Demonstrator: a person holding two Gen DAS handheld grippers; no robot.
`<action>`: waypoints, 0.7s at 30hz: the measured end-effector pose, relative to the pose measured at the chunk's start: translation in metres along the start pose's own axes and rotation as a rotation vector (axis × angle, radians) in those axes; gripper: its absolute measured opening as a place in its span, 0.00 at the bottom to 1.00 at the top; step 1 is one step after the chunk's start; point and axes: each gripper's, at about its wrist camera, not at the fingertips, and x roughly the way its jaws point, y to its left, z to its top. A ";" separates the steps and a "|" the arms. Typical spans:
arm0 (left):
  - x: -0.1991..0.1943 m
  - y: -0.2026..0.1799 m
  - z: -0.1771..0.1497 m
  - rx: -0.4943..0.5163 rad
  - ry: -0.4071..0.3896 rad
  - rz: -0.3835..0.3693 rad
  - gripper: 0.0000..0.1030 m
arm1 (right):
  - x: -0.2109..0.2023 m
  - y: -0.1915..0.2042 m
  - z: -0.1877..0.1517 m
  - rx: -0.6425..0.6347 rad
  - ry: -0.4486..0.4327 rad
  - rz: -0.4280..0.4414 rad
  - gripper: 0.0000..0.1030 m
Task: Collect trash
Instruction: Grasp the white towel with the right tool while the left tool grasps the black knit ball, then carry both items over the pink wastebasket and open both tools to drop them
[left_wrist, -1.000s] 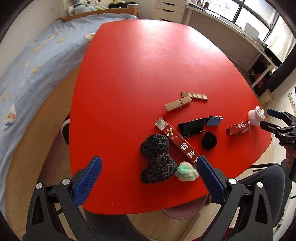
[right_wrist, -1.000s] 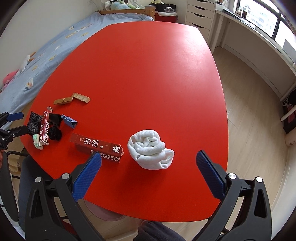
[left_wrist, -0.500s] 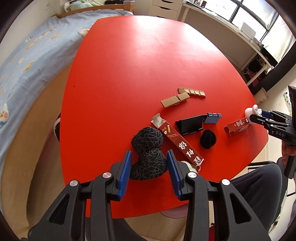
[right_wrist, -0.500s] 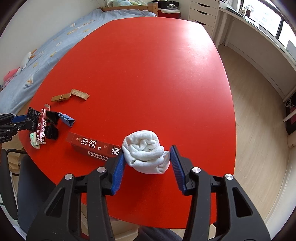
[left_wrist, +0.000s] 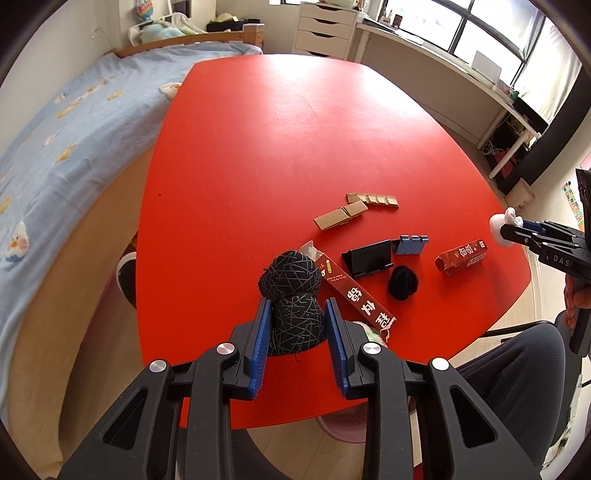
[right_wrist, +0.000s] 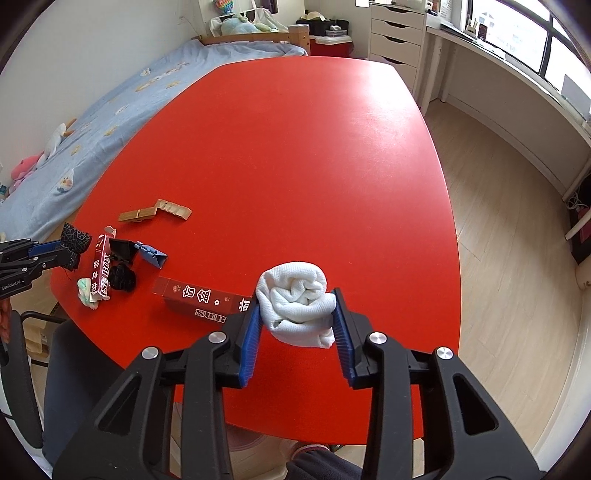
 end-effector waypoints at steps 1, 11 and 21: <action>-0.003 -0.001 -0.001 0.004 -0.008 0.000 0.28 | -0.004 0.002 -0.001 0.001 -0.008 0.001 0.35; -0.045 -0.025 -0.017 0.042 -0.105 -0.045 0.29 | -0.054 0.028 -0.022 -0.003 -0.106 0.041 0.35; -0.069 -0.049 -0.043 0.079 -0.141 -0.093 0.29 | -0.093 0.061 -0.058 -0.035 -0.158 0.094 0.35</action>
